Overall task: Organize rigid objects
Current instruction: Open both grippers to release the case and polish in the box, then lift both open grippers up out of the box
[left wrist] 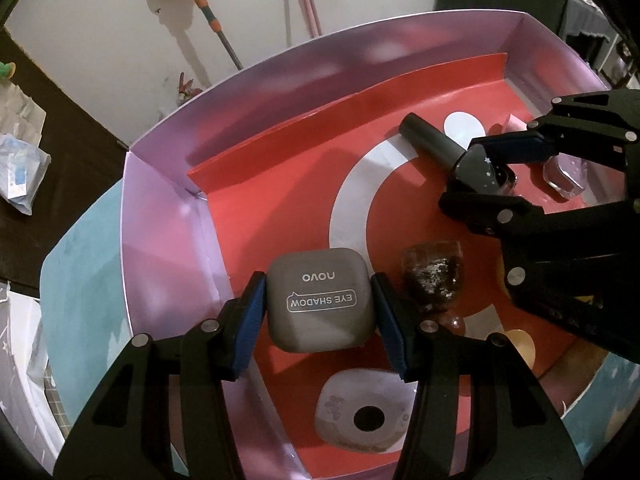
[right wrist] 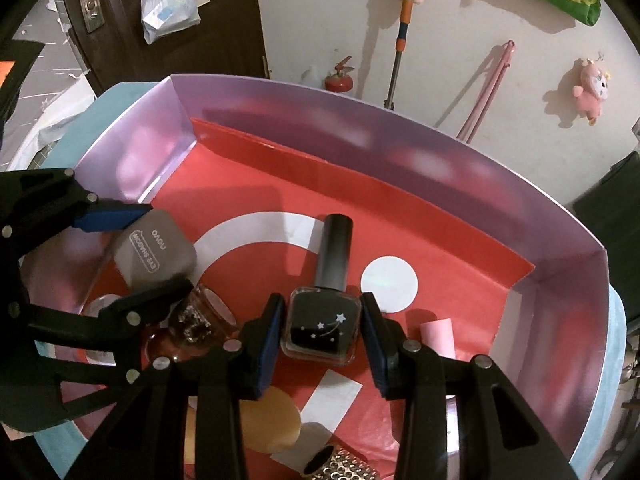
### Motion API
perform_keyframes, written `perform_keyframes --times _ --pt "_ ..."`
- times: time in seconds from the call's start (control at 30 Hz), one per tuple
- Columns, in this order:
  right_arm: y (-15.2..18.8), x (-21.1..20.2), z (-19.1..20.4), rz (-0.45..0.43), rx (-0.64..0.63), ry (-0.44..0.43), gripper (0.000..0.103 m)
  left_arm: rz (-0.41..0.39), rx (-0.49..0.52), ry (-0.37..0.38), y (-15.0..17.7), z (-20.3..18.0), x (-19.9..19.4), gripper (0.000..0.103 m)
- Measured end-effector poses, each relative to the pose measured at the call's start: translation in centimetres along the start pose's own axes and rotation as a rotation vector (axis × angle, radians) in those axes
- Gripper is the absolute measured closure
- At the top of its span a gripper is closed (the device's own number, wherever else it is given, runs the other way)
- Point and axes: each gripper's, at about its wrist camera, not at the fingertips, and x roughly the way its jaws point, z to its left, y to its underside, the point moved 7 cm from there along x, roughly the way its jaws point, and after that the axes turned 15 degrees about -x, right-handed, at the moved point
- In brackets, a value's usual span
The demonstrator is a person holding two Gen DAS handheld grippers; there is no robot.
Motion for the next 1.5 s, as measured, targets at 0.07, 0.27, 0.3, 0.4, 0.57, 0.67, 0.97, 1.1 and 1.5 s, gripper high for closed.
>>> perform_keyframes --times 0.07,0.27,0.3,0.4,0.57,0.67,0.97,1.1,1.5 --pt "0.1 0.0 0.0 0.002 -0.003 -0.002 0.062 0.0 0.001 0.0 -0.3 -0.1 0.0 0.052" --pt "0.3 0.0 0.0 0.005 -0.005 0.001 0.062 -0.002 0.006 0.001 -0.9 0.6 0.2 0.051" --pt "0.3 0.0 -0.1 0.006 -0.006 0.001 0.062 -0.003 0.006 0.001 -1.1 0.6 0.4 0.051" --pt "0.3 0.1 0.1 0.004 -0.011 0.004 0.062 -0.005 0.007 0.005 -0.8 0.6 0.3 0.051" --pt "0.3 0.1 0.0 -0.002 -0.001 0.001 0.062 -0.002 0.005 0.01 -0.2 0.6 0.0 0.051" --pt "0.3 0.0 -0.1 -0.005 0.001 -0.002 0.062 -0.007 0.002 0.017 -0.3 0.7 -0.2 0.051" --pt "0.1 -0.3 -0.3 -0.008 0.011 0.002 0.062 -0.021 -0.004 0.008 -0.1 0.7 -0.9 0.05" --pt "0.1 -1.4 -0.5 -0.03 0.02 0.01 0.058 -0.036 -0.035 0.007 0.1 1.0 -1.7 0.046" --pt "1.0 -8.8 -0.2 -0.144 0.062 0.072 0.043 -0.195 -0.101 0.086 1.9 0.6 -9.4 0.034"
